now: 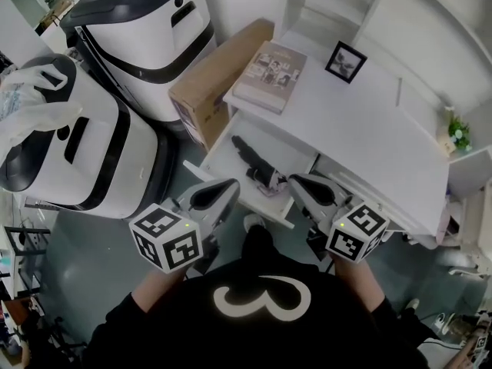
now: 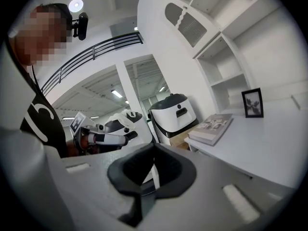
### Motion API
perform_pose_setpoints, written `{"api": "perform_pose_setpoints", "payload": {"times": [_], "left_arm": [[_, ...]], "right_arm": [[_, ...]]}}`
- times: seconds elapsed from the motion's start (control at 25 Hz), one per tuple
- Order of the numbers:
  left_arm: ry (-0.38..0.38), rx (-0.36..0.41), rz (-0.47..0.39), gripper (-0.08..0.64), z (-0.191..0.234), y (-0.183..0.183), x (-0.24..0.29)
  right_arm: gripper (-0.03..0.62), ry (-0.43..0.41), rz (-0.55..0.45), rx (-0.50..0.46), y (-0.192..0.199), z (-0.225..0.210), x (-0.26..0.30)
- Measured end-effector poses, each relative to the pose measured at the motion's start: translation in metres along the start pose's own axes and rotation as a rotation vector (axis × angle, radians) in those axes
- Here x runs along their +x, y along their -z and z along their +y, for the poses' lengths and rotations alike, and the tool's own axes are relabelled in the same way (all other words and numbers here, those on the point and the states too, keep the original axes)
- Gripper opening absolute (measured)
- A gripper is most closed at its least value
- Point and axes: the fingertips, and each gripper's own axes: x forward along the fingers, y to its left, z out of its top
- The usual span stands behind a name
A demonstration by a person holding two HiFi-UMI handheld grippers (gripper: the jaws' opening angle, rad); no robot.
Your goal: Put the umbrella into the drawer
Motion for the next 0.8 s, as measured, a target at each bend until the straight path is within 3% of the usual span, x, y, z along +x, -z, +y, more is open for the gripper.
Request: {"api": "perform_pose_setpoints", "payload": {"times": [0.8], "left_arm": [[-0.007, 0.016, 0.01, 0.008, -0.016, 0.012, -0.007]], "right_arm": [[0.003, 0.01, 0.013, -0.018, 0.015, 0.011, -0.018]]}}
